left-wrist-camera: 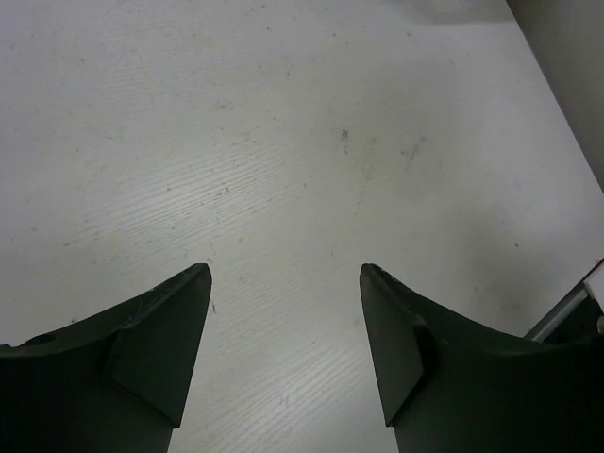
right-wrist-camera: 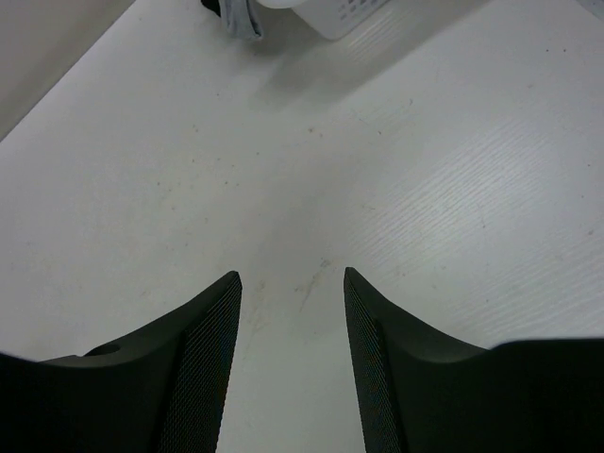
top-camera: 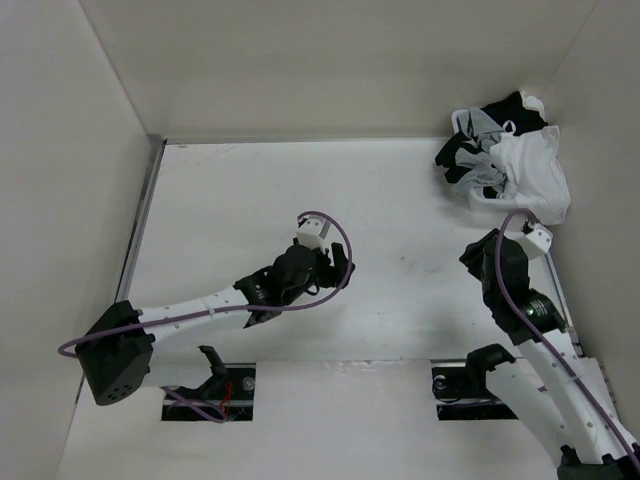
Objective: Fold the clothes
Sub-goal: Grab the tank top from the pile
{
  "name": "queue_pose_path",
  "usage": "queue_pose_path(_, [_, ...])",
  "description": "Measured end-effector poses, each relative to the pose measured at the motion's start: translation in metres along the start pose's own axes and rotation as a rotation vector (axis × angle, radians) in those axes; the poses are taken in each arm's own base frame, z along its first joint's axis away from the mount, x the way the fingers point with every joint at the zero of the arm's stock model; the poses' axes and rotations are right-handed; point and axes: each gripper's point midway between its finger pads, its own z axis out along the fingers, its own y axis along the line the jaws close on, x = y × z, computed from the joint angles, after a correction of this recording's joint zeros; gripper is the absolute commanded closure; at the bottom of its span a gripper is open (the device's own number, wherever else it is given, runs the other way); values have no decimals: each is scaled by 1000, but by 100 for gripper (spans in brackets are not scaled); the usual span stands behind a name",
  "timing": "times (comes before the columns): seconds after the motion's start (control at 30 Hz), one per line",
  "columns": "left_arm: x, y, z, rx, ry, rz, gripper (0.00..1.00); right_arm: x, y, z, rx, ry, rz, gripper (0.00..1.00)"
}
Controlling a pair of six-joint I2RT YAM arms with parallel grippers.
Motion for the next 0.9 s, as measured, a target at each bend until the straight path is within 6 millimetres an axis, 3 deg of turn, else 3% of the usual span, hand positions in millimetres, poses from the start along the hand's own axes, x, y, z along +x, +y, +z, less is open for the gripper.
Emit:
queue_pose_path(0.17, [-3,-4,2,46,-27,-17,36,-15,-6,14,33,-34,54,58])
queue_pose_path(0.27, [2,5,4,53,-35,-26,38,-28,-18,28,84,-69,79,95])
queue_pose_path(0.3, [5,9,4,53,-31,-29,41,-33,-23,34,105,-77,88,100])
queue_pose_path(0.43, [9,18,4,60,-35,-40,67,-56,-45,64,203,-99,146,100])
queue_pose_path(0.5, [7,20,5,64,-43,-43,73,-69,-55,87,247,-97,176,86])
queue_pose_path(0.57, [4,21,6,67,-52,-46,71,-81,-60,112,272,-89,197,73])
queue_pose_path(0.67, [0,24,8,65,-67,-52,62,-96,-64,148,286,-76,210,64])
queue_pose_path(0.9, [3,32,12,51,-63,-57,52,-118,-57,211,275,-51,181,59])
